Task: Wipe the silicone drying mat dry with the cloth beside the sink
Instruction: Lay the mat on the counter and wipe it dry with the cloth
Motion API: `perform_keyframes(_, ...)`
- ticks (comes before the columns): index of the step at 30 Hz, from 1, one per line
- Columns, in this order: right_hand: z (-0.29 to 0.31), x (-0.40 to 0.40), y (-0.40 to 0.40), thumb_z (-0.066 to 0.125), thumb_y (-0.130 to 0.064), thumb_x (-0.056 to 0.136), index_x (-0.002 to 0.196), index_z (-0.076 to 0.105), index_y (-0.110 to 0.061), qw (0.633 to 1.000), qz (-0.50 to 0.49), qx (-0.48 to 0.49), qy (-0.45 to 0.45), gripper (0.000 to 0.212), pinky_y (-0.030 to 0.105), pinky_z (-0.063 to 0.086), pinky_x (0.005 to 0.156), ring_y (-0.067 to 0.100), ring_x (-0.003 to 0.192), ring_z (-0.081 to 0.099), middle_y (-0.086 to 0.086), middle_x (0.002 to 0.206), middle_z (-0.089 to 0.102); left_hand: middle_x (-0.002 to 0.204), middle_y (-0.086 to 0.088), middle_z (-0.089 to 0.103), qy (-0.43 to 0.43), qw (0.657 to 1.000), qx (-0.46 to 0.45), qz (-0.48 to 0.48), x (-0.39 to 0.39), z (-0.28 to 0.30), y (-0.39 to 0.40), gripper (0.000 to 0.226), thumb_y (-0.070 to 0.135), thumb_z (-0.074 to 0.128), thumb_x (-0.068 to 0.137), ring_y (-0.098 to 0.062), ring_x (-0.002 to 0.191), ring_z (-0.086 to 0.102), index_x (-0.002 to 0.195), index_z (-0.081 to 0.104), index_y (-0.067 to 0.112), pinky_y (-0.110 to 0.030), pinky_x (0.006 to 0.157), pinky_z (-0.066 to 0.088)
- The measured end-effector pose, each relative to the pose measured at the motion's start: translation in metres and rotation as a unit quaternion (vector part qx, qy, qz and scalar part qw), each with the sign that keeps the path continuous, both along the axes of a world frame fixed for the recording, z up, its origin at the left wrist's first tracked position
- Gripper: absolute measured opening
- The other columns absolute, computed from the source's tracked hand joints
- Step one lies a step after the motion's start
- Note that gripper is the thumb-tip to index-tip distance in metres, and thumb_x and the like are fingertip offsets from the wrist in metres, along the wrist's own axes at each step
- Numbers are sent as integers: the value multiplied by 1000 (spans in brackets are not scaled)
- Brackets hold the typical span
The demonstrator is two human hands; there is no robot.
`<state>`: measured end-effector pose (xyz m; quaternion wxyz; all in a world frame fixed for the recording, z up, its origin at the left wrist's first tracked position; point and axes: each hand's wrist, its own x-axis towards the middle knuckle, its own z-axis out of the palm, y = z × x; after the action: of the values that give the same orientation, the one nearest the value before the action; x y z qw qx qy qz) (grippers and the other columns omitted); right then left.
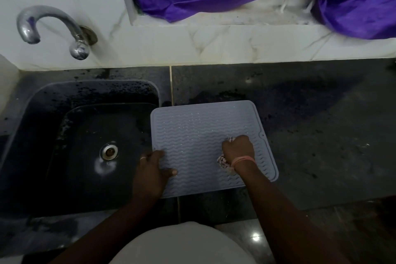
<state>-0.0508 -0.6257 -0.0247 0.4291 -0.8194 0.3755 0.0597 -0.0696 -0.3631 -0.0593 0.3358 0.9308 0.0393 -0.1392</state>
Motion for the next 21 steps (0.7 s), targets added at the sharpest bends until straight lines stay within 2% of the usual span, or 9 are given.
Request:
perform_keyframes(3,2,-1,11,61,-21,84,69,51,-12,1000,15,18,1,20,24,39,54,19,62,57,2,64,55,144,-10,43,10,1000,-23,18,-1,3,0,93,44,87,69,-30,130,47,146,38,27,-43,102,44)
perform_keyframes(6,4,0,30,60,-16,82,58,45,-15,999,30,32,-6,28,23,40,52,16,53,52,-1,56,50,152,-8,40,45,988,-125,76,1,6,-1,124,33,94,62,-25,136,42,156,14,21,-44,107,40)
perform_keyframes(7,5,1,38,59,-16,81,59,46,-15,999,32,38,-6,26,24,41,53,16,53,52,-1,56,50,152,-6,43,51,984,-150,81,1,6,0,126,32,95,61,-21,134,45,156,14,20,-40,106,41)
perform_keyframes(9,4,3,54,59,-18,78,63,48,-14,998,32,47,-7,19,24,41,55,16,55,53,-1,58,52,143,-1,54,57,981,-167,78,2,0,2,111,33,95,62,-14,122,54,150,30,17,-32,98,43)
perform_keyframes(11,4,3,69,60,-18,78,61,48,-15,998,35,58,-9,21,23,40,53,15,53,52,-3,56,51,131,6,61,72,979,-172,80,2,-4,3,92,36,94,63,-13,117,60,139,45,19,-31,96,47)
perform_keyframes(13,4,3,87,61,-19,79,59,48,-16,996,52,71,-11,24,23,40,54,14,52,52,-4,55,51,127,11,63,74,980,-166,77,0,-6,6,87,45,92,62,-11,114,62,135,49,25,-34,97,49)
perform_keyframes(15,4,1,107,62,-23,79,63,52,-16,995,76,64,-13,20,23,43,57,16,58,56,-4,60,54,123,14,59,61,986,-145,62,-2,-2,7,80,46,88,69,-9,111,59,135,50,25,-32,95,47)
perform_keyframes(18,3,-2,140,62,-26,81,73,58,-12,992,112,55,-13,17,24,46,60,17,65,60,-2,68,60,128,4,55,32,992,-113,35,-1,-12,6,54,23,72,90,-12,119,53,138,50,10,-29,103,40)
perform_keyframes(21,-1,-4,161,62,-31,78,73,62,-14,987,144,73,-12,18,25,50,63,18,68,65,-1,70,65,133,-17,59,45,995,-60,64,1,-23,6,34,9,59,99,-24,126,54,131,54,0,-34,112,37)
